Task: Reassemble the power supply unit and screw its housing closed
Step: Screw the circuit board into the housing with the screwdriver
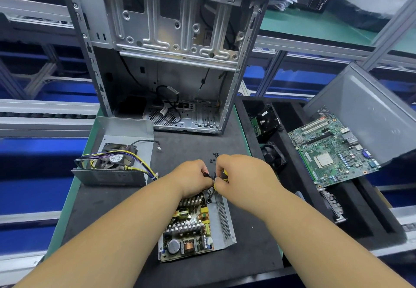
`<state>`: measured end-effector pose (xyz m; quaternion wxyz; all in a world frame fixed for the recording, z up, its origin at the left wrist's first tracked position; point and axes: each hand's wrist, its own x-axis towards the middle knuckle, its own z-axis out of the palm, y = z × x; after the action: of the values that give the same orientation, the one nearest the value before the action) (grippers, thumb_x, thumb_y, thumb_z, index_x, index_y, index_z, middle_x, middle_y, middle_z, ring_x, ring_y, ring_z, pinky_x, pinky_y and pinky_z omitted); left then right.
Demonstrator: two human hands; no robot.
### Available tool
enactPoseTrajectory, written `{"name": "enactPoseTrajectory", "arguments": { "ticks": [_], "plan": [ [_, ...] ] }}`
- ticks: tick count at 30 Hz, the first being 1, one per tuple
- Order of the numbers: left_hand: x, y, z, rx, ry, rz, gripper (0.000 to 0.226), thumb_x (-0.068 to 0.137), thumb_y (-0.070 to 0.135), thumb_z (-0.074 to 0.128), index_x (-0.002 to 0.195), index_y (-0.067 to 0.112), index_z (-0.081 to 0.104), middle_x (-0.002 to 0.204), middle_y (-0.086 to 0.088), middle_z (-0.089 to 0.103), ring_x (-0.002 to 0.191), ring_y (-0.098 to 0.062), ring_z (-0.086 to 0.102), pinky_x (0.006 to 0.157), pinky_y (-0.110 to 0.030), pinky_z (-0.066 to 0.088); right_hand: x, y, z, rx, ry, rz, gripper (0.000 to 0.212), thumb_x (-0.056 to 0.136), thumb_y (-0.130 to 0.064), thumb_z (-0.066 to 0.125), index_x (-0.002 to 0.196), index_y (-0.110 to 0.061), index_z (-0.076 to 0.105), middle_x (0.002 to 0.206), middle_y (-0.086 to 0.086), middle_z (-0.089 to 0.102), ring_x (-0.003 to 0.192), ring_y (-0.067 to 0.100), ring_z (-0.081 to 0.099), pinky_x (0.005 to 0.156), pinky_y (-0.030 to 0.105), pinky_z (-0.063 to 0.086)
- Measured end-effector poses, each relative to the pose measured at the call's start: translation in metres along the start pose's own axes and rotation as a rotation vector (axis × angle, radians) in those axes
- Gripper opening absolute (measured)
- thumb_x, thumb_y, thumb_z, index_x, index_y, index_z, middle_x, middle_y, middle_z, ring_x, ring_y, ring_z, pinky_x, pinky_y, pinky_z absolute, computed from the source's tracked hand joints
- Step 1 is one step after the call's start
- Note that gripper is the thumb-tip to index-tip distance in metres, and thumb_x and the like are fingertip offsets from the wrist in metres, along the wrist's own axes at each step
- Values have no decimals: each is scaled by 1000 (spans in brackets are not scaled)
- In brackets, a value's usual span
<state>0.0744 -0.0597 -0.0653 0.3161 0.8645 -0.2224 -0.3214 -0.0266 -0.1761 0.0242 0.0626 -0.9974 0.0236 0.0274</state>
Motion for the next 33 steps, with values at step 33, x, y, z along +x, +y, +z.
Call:
{"name": "enactPoseTrajectory", "arguments": {
  "ticks": [33],
  "plan": [
    [9, -5, 1, 64, -35, 69, 20, 81, 25, 61, 99, 18, 59, 92, 2, 59, 85, -18, 54, 74, -35, 44, 12, -21, -22, -161, -197, -56, 15, 97, -42, 52, 95, -27, 54, 77, -4, 46, 79, 23, 49, 65, 31, 37]
  ]
}}
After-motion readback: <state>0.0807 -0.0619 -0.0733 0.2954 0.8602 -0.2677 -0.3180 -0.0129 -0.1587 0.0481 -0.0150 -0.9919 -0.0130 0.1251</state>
